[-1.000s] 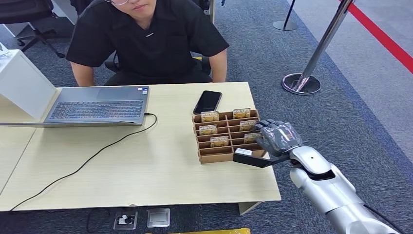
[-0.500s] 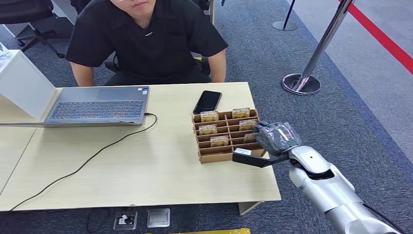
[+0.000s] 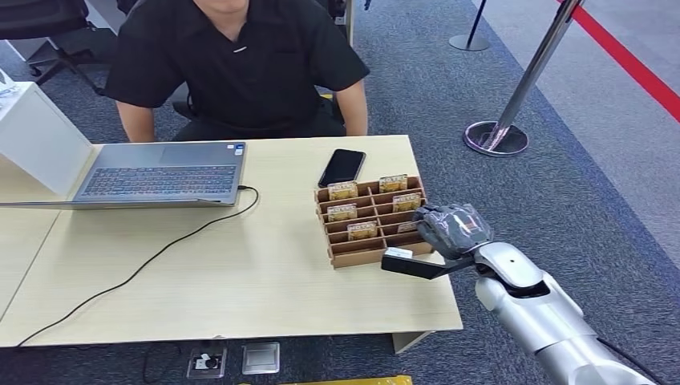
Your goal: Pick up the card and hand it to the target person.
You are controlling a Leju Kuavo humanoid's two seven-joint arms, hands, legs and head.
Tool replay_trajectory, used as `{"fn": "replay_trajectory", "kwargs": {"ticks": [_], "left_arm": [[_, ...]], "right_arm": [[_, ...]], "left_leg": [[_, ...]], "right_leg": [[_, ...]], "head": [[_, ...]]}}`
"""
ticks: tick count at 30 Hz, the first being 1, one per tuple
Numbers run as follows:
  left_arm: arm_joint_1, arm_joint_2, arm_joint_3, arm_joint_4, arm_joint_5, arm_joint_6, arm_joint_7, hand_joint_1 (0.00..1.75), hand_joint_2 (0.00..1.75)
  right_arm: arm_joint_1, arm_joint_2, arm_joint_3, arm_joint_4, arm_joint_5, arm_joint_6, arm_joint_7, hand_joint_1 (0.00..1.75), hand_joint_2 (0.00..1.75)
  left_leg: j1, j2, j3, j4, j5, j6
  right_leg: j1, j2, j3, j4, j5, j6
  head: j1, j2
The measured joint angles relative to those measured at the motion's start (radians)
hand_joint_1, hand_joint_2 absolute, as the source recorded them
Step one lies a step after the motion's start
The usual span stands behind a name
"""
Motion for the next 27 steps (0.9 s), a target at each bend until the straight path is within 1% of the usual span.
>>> {"fn": "replay_trajectory", "kwargs": {"ticks": [10,15,20,27], "left_arm": [[-0.006,0.000,0.012,0.000,-0.017,0.039,-0.039,0.00,1.75],[-0.013,-0.001,0.028,0.000,-0.011,0.068,-0.048,0.00,1.75],[-0.024,-0.003,0.042,-0.001,-0.010,0.073,-0.046,0.00,1.75],[-0.029,-0.004,0.052,-0.001,-0.014,0.078,-0.042,0.00,1.75]], "right_arm": [[0.002,0.000,-0.001,-0.019,-0.064,0.017,-0.039,1.75,1.75],[0.004,0.004,-0.012,-0.040,-0.147,0.011,-0.084,1.75,1.75],[0.004,0.021,-0.033,-0.080,-0.245,-0.037,-0.137,1.75,1.75],[-0.002,0.057,-0.071,-0.169,-0.309,-0.139,-0.161,1.75,1.75]], "left_leg": [[0.000,0.000,-0.001,0.000,0.000,0.000],[0.000,0.000,-0.001,0.000,0.000,0.000],[0.000,0.000,-0.001,0.000,0.000,0.000],[0.000,0.000,-0.002,0.000,0.000,0.000]], "right_leg": [[0.000,0.000,0.000,0.000,0.000,0.000],[0.000,0.000,0.000,0.000,0.000,0.000],[0.000,0.000,0.000,0.000,0.000,0.000],[0.000,0.000,-0.001,0.001,0.000,0.000]], "head": [[0.000,0.000],[0.000,0.000],[0.000,0.000],[-0.001,0.000]]}}
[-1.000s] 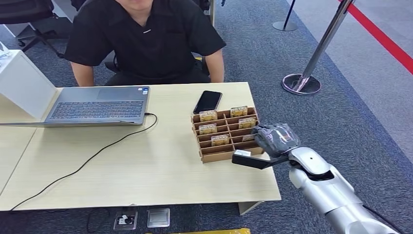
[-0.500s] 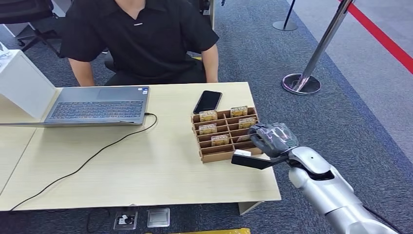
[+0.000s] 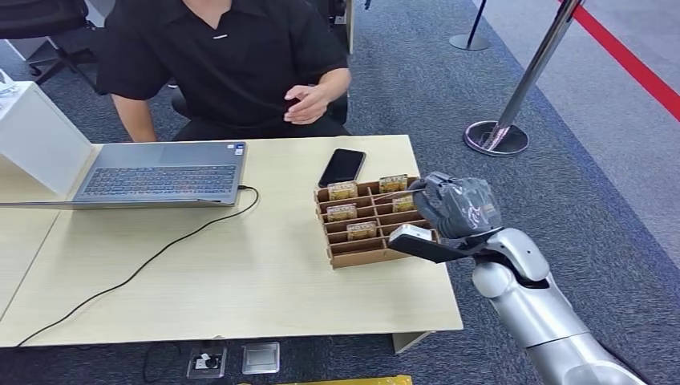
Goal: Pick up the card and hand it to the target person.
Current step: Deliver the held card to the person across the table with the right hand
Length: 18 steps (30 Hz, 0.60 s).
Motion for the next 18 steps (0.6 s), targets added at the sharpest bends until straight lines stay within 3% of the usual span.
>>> {"fn": "replay_trajectory", "kwargs": {"ticks": [4,10,18], "left_arm": [[-0.003,-0.001,0.004,0.000,-0.004,0.002,0.006,0.00,1.75],[-0.008,-0.005,0.005,-0.001,-0.020,0.001,0.012,0.00,1.75],[-0.018,-0.011,0.005,-0.001,-0.052,-0.009,0.014,0.00,1.75]], "right_arm": [[-0.011,0.022,-0.020,-0.047,-0.064,-0.063,-0.040,1.75,1.75],[-0.046,0.069,-0.021,-0.070,-0.083,-0.072,-0.051,1.75,1.75],[-0.146,0.139,0.044,0.108,-0.078,-0.137,-0.067,1.75,1.75]], "left_leg": [[0.000,0.000,0.000,0.000,0.000,0.000],[0.000,0.000,0.000,0.000,0.000,0.000],[0.000,0.000,0.000,0.000,0.001,0.000]], "right_leg": [[0.000,0.000,0.000,0.000,0.000,0.000],[0.000,0.000,0.000,0.000,0.000,0.000],[0.000,0.000,-0.001,0.001,0.000,0.000]], "head": [[0.001,0.000],[0.001,0.000],[0.000,0.000]]}}
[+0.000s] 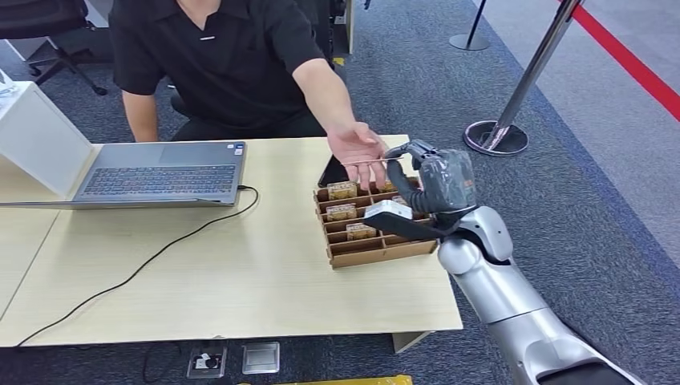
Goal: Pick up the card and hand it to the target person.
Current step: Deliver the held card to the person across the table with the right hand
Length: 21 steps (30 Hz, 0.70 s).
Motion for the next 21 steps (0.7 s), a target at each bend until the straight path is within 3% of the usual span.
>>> {"fn": "replay_trajectory", "kwargs": {"ticks": [11,12,13,15,16,17,21], "left_arm": [[-0.010,-0.007,-0.002,0.000,-0.050,-0.012,0.026,0.00,1.75],[-0.011,-0.008,-0.002,0.000,-0.050,-0.012,0.026,0.00,1.31],[-0.011,-0.008,-0.002,0.000,-0.050,-0.013,0.026,0.00,0.87],[-0.010,-0.008,-0.001,0.000,-0.050,-0.013,0.027,0.00,0.00],[-0.008,-0.009,-0.001,0.000,-0.049,-0.014,0.028,0.00,0.00],[-0.006,-0.009,-0.001,0.000,-0.049,-0.015,0.031,0.00,0.00],[0.001,-0.009,-0.001,0.000,-0.049,-0.016,0.036,0.00,0.00]], "right_arm": [[-0.126,0.070,0.047,0.253,-0.004,-0.090,-0.002,1.75,1.75],[-0.131,0.071,0.048,0.263,-0.005,-0.093,-0.002,1.75,1.75],[-0.135,0.071,0.049,0.272,-0.005,-0.096,-0.002,1.47,1.75],[-0.141,0.071,0.051,0.287,-0.006,-0.100,-0.002,0.59,1.75],[-0.143,0.071,0.051,0.293,-0.008,-0.101,-0.001,0.16,1.75],[-0.146,0.071,0.052,0.299,-0.012,-0.103,0.001,0.00,1.75],[-0.153,0.071,0.052,0.317,-0.031,-0.117,0.005,0.00,0.00]], "left_leg": [[0.000,0.000,0.000,0.000,0.000,0.000],[0.000,0.000,0.000,0.000,0.001,0.000],[0.000,0.000,0.000,0.000,0.001,0.000],[0.000,0.000,0.000,0.000,0.001,0.000],[0.000,0.000,0.000,0.000,0.001,0.000],[0.000,0.000,0.000,0.000,0.001,0.000],[0.000,0.000,-0.001,0.000,0.001,0.000]], "right_leg": [[0.000,0.000,-0.001,0.000,0.000,0.000],[0.000,0.000,-0.001,0.000,0.000,0.000],[0.000,0.000,-0.001,0.000,0.000,0.000],[0.000,0.000,-0.001,0.000,0.001,-0.001],[0.000,0.000,-0.001,0.000,0.001,-0.001],[0.000,0.000,-0.001,0.000,0.001,-0.001],[0.000,0.000,-0.002,0.000,0.001,-0.001]], "head": [[0.000,0.000],[0.000,0.000],[0.001,0.000],[0.001,0.000],[0.001,0.000],[0.000,0.000],[0.000,0.000]]}}
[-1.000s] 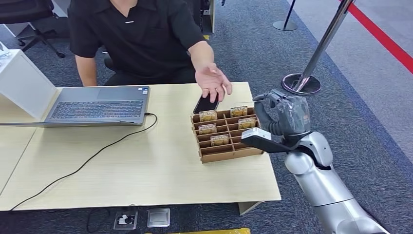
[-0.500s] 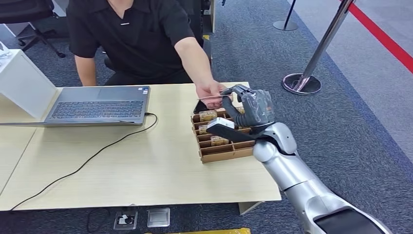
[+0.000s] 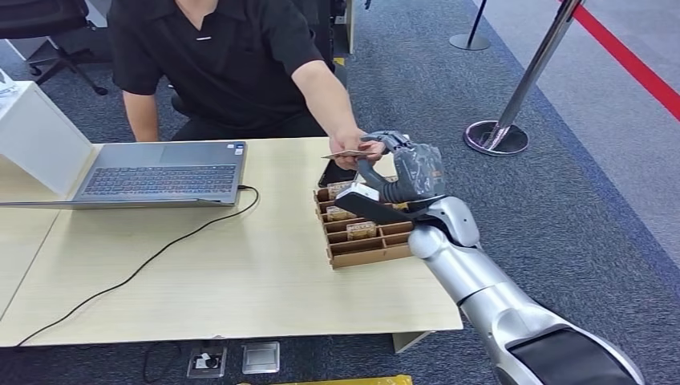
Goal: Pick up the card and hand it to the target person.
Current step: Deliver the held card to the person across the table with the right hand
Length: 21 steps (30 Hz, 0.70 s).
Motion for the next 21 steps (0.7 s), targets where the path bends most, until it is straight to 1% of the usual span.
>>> {"fn": "replay_trajectory", "kwargs": {"ticks": [8,11,14,17,21], "left_arm": [[0.003,0.000,0.007,0.000,0.000,0.005,-0.001,0.00,0.00],[0.008,0.000,0.015,0.000,0.001,0.017,-0.006,0.00,0.00],[0.016,0.000,0.031,0.000,0.003,0.028,-0.016,0.00,0.00],[0.028,0.000,0.044,0.000,0.004,0.032,-0.019,0.00,0.00],[0.044,0.000,0.060,0.000,0.003,0.031,-0.017,0.00,0.00]], "right_arm": [[0.009,-0.006,-0.014,-0.013,-0.042,-0.034,-0.011,0.00,0.00],[0.035,-0.008,-0.051,-0.046,-0.022,-0.037,-0.037,0.00,0.00],[0.077,-0.013,-0.125,-0.089,-0.013,-0.039,-0.061,0.00,0.00],[0.121,-0.030,-0.217,-0.109,-0.027,-0.040,-0.081,0.00,0.00],[0.173,-0.055,-0.383,-0.112,0.005,-0.040,-0.093,0.00,0.00]], "left_leg": [[0.000,0.000,-0.002,0.000,0.000,0.000],[0.000,0.000,-0.003,0.000,0.000,0.000],[0.000,0.000,-0.004,0.001,0.000,0.000],[0.000,0.000,-0.005,0.001,0.000,0.000],[0.000,0.000,-0.006,0.002,0.000,0.000]], "right_leg": [[0.000,0.000,-0.003,0.000,0.000,0.000],[0.000,0.000,-0.004,0.000,0.001,0.000],[0.000,0.000,-0.004,0.000,0.001,0.000],[0.000,0.000,-0.005,0.000,0.001,0.000],[0.000,-0.001,-0.006,-0.001,0.001,0.000]], "head": [[0.000,0.000],[0.000,0.000],[0.000,0.000],[0.000,0.000],[0.001,0.000]]}}
